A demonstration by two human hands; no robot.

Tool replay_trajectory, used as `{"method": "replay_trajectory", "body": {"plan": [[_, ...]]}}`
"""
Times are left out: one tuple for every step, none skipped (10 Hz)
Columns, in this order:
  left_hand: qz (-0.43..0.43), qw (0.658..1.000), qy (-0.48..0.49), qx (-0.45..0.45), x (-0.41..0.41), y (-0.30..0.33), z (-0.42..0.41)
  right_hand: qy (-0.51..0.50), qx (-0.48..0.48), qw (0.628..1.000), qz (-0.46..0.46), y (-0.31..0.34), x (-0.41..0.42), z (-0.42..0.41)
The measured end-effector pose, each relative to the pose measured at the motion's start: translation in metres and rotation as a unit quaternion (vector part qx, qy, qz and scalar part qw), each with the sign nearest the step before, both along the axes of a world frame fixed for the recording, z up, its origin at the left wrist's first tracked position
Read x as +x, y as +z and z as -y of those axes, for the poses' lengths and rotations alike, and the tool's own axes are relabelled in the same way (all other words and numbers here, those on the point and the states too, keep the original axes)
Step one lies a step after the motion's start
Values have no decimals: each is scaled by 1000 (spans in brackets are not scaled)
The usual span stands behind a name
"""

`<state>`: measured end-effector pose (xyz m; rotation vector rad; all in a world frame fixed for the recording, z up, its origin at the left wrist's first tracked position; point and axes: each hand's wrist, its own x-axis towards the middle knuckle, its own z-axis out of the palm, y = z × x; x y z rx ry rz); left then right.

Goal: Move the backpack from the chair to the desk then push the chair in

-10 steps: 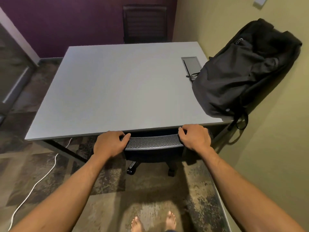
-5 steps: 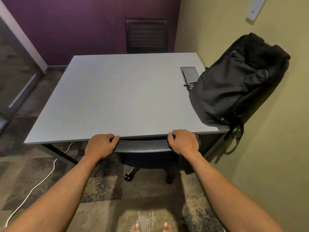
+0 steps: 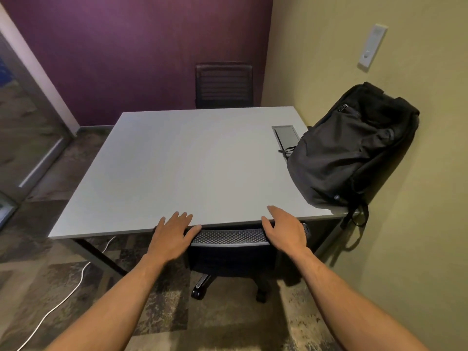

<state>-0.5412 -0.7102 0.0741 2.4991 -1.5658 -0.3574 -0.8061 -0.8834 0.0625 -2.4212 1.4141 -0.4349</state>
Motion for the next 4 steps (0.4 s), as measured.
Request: {"method": "replay_trajectory", "body": {"plan": [[-2, 1000, -6, -9, -2, 2, 0, 17, -36, 999, -17, 2, 1, 1], [15, 1000, -13, -19, -3, 4, 1, 27, -40, 997, -56, 9, 4, 1], [32, 999, -19, -34, -1, 7, 6, 43, -58, 995, -69, 13, 7, 2], [53, 996, -17, -64, 3, 20, 14, 39, -83, 993, -71, 30, 16, 5]]}}
